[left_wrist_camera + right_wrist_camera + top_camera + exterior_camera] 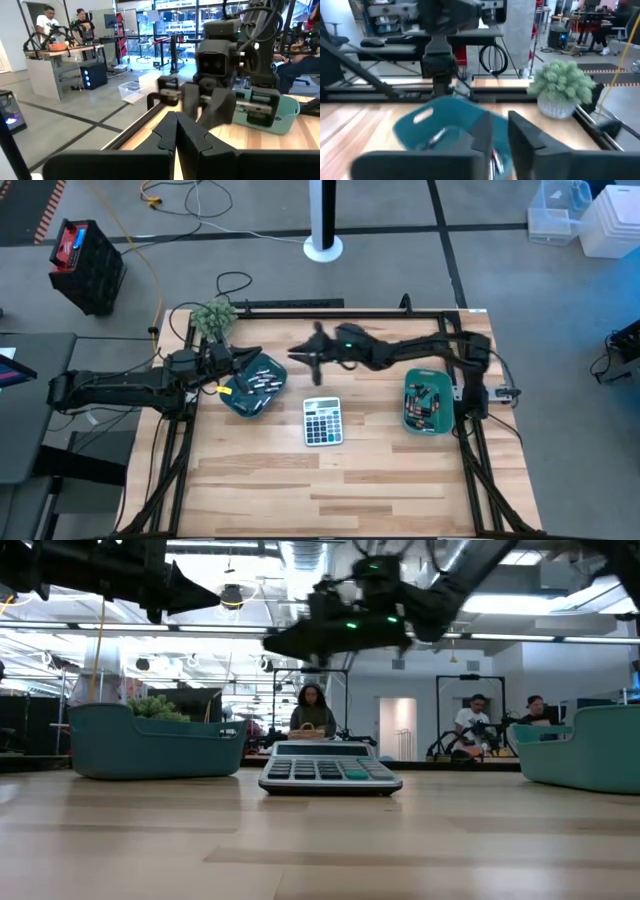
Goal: Sort batteries
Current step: Return to Home Position
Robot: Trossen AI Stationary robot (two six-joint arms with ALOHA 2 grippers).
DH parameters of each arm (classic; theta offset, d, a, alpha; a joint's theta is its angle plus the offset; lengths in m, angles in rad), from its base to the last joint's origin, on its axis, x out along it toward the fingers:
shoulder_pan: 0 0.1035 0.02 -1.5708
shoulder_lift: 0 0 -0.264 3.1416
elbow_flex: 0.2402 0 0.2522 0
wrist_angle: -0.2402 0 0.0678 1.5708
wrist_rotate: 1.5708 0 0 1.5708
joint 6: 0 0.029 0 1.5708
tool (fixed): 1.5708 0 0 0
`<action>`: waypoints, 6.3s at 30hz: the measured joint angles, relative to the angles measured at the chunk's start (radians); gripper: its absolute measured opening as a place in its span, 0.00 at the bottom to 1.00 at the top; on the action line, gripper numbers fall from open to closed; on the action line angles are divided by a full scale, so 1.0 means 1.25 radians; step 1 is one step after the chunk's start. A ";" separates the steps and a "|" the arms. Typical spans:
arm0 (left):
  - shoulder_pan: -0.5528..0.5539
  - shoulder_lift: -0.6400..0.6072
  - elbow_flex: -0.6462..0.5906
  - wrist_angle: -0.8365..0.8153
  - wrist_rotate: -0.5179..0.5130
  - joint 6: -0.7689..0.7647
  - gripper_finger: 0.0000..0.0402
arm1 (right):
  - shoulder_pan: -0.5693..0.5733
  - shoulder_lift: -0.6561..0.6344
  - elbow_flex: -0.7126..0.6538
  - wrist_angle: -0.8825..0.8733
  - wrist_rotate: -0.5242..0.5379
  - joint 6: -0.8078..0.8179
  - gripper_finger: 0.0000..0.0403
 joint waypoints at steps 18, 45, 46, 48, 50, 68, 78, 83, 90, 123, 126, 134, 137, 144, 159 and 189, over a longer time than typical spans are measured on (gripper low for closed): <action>0.005 -0.209 -0.104 -0.101 -0.001 0.005 0.00 | -0.021 -0.458 -0.579 0.229 0.012 -0.085 0.00; -0.002 -0.471 -0.224 -0.241 0.028 -0.014 0.00 | -0.084 -1.008 -0.902 0.017 0.014 -0.057 0.00; -0.002 -0.488 -0.230 -0.252 0.028 -0.014 0.00 | -0.084 -1.023 -0.902 0.001 0.014 -0.057 0.00; -0.002 -0.495 -0.234 -0.269 0.028 -0.017 0.00 | -0.084 -1.055 -0.902 -0.025 0.014 -0.057 0.00; -0.002 -0.491 -0.233 -0.276 0.030 -0.016 0.00 | -0.084 -1.094 -0.902 -0.065 0.014 -0.057 0.00; -0.002 -0.493 -0.232 -0.295 0.059 -0.027 0.00 | -0.085 -1.539 -0.903 -0.509 0.012 -0.043 0.00; -0.007 -0.493 -0.232 -0.290 0.062 -0.036 0.00 | -0.087 -1.538 -0.897 -0.543 -0.067 0.059 0.00; -0.007 -0.493 -0.233 -0.280 0.060 0.005 0.00 | -0.088 -1.533 -0.894 -0.552 -0.069 0.120 0.01; -0.006 -0.493 -0.231 -0.313 0.060 0.007 0.00 | -0.088 -1.533 -0.894 -0.553 -0.070 0.127 0.07; -0.006 -0.491 -0.232 -0.343 0.060 -0.102 0.00 | -0.092 -1.533 -0.893 -0.547 -0.065 0.127 0.08; -0.006 -0.491 -0.233 -0.343 0.060 -0.102 0.00 | -0.092 -1.533 -0.893 -0.547 -0.065 0.127 0.08; -0.006 -0.491 -0.233 -0.343 0.060 -0.101 0.00 | -0.092 -1.533 -0.893 -0.547 -0.065 0.127 0.08; -0.006 -0.491 -0.233 -0.343 0.060 -0.101 0.00 | -0.092 -1.533 -0.893 -0.547 -0.065 0.127 0.08; -0.006 -0.491 -0.233 -0.343 0.060 -0.101 0.00 | -0.092 -1.533 -0.893 -0.547 -0.065 0.127 0.08; -0.006 -0.491 -0.233 -0.343 0.060 -0.101 0.00 | -0.092 -1.533 -0.893 -0.547 -0.065 0.127 0.08; -0.006 -0.491 -0.233 -0.343 0.060 -0.101 0.00 | -0.092 -1.533 -0.893 -0.547 -0.065 0.127 0.08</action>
